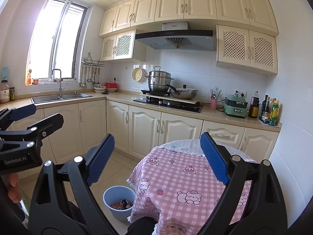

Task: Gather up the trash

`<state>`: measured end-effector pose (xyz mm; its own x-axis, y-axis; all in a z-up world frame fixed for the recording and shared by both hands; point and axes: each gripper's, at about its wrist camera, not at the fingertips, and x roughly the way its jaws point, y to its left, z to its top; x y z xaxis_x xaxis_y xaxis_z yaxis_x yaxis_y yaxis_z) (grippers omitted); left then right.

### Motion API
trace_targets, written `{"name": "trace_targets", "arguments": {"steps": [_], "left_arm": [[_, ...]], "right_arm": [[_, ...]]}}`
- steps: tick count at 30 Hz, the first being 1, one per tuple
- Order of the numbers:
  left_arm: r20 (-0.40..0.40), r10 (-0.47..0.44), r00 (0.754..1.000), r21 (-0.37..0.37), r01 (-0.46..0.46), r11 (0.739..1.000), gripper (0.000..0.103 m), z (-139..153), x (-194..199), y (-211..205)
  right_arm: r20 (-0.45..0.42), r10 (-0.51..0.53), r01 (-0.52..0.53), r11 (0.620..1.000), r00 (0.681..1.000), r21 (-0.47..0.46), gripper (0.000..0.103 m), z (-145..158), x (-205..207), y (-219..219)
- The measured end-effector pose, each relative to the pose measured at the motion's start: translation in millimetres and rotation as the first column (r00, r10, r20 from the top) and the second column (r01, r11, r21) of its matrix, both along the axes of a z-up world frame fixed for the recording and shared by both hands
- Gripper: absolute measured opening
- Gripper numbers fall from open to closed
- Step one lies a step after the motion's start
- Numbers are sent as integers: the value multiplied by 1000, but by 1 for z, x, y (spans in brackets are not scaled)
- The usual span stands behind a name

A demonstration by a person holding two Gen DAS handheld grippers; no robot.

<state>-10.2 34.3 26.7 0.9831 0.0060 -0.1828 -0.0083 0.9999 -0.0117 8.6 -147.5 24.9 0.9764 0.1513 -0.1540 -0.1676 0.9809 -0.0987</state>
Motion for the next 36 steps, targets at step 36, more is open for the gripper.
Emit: {"name": "trace_targets", "arguments": {"steps": [36], "left_arm": [[-22, -7, 1000, -5, 7, 1000, 93, -6, 6, 5]], "right_arm": [[-23, -12, 11, 1000, 1000, -3, 88, -8, -2, 11]]}}
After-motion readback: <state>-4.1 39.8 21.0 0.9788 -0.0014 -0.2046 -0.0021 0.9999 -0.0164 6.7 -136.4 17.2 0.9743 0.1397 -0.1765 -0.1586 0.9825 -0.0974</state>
